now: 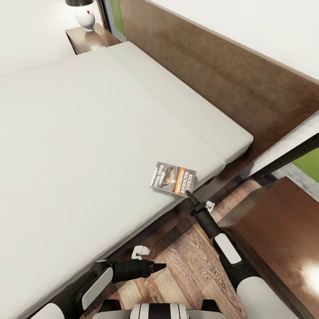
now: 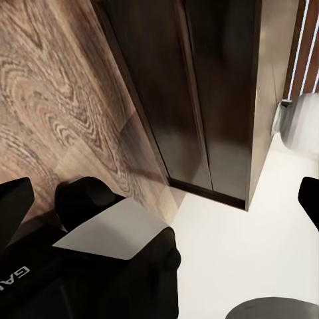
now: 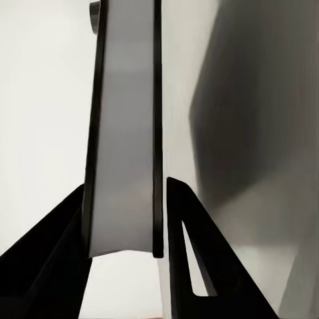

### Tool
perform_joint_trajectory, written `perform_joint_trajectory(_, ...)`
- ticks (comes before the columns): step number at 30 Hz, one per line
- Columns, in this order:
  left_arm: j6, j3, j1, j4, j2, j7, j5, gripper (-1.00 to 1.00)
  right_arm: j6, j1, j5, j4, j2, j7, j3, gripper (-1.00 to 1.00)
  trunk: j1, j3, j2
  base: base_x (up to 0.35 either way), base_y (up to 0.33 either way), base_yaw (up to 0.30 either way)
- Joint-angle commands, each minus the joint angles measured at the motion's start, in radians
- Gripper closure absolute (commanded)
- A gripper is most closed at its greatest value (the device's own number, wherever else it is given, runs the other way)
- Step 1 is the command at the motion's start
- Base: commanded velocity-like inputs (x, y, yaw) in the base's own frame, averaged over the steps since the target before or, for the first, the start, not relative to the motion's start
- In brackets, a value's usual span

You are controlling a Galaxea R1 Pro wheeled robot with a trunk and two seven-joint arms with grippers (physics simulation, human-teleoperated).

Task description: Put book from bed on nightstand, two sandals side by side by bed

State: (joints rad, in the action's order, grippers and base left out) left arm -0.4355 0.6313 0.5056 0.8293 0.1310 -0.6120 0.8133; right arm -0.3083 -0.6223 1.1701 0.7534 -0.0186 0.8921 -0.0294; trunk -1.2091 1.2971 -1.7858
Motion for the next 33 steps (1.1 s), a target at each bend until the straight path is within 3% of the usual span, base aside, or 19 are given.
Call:
perform_joint_trajectory(1, -0.008, 0.003, 0.001, 0.001, 0.001, 0.001, 0.010, -1.00, -0.011, 0.000, 0.013, 0.000, 0.000, 0.001, -0.001, 1.00, 0.000, 0.000, 0.000, 0.000, 0.000, 0.000)
perform_joint_trajectory(7, -0.008, 0.003, 0.001, 0.001, 0.001, 0.001, 0.010, -1.00, -0.010, 0.000, 0.013, 0.000, 0.000, 0.001, -0.001, 1.00, 0.000, 0.000, 0.000, 0.000, 0.000, 0.000)
perform_joint_trajectory(33, -0.009, 0.003, 0.001, 0.001, -0.001, 0.001, 0.010, -1.00, -0.011, 0.000, 0.013, 0.000, 0.001, 0.001, -0.001, 1.00, 0.100, -0.081, 0.182, 0.000, 0.000, 0.000)
